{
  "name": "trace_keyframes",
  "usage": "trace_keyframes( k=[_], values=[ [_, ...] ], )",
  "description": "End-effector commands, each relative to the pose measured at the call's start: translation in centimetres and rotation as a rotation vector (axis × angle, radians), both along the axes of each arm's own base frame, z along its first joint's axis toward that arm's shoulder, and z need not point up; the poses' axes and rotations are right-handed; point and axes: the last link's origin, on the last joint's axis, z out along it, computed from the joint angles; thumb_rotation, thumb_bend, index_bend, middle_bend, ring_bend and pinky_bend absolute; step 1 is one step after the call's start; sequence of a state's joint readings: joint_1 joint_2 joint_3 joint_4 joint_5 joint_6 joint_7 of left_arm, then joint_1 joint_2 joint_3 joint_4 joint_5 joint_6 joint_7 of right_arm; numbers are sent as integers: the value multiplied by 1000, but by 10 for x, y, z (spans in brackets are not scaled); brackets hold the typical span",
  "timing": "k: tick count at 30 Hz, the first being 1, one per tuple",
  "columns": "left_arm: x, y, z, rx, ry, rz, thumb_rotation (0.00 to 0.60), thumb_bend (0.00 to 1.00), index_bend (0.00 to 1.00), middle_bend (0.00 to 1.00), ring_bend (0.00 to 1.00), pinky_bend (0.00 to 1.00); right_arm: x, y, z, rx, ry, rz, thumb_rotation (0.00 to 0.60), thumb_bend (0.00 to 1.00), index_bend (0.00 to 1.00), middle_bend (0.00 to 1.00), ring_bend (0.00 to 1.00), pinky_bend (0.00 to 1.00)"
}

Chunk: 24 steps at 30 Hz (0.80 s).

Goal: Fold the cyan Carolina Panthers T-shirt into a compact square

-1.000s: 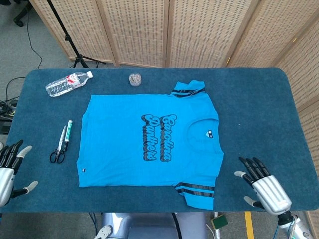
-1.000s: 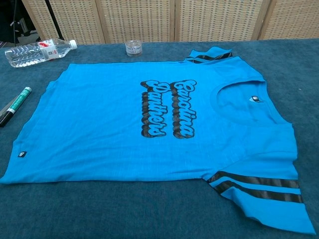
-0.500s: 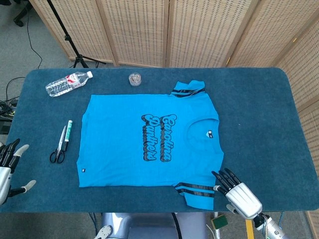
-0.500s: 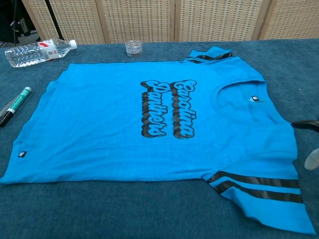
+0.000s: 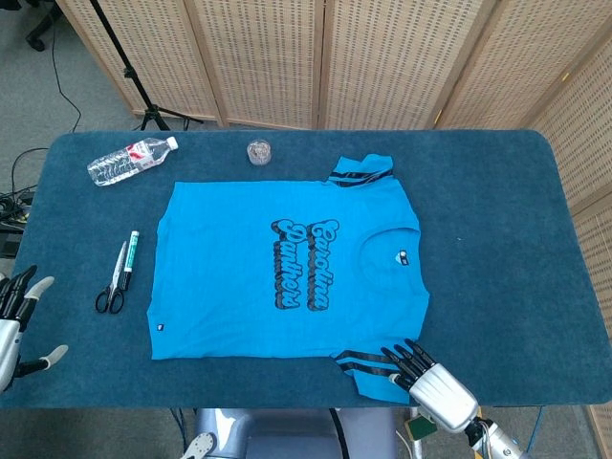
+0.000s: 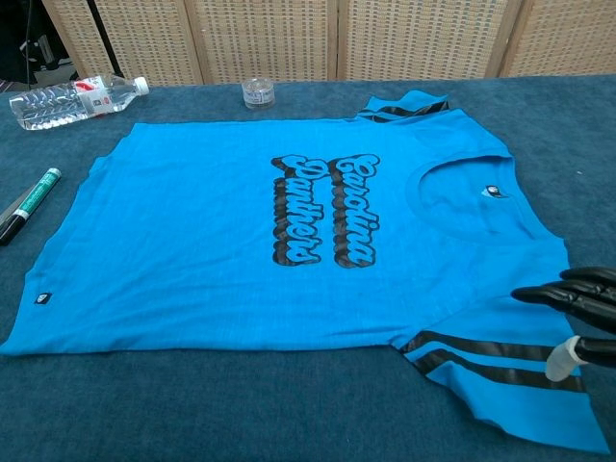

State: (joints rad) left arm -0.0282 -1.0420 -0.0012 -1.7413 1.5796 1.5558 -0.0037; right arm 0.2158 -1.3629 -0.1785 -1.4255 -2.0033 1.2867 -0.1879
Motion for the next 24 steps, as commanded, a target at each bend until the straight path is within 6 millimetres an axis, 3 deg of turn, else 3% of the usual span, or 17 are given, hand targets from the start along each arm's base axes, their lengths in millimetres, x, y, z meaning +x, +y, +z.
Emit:
trace_keyframes(
  k=[1,24],
  values=[
    [0,0,-1,-2,1,1,600,91,0,0,0,0,2,0,-4,9,5,3,600,0,326,0,0,0],
    [-1,2,-2,-3,6,11,600,95,0,0,0,0,0,-4,-22,15,65,29,600,1,350,0,0,0]
  ],
)
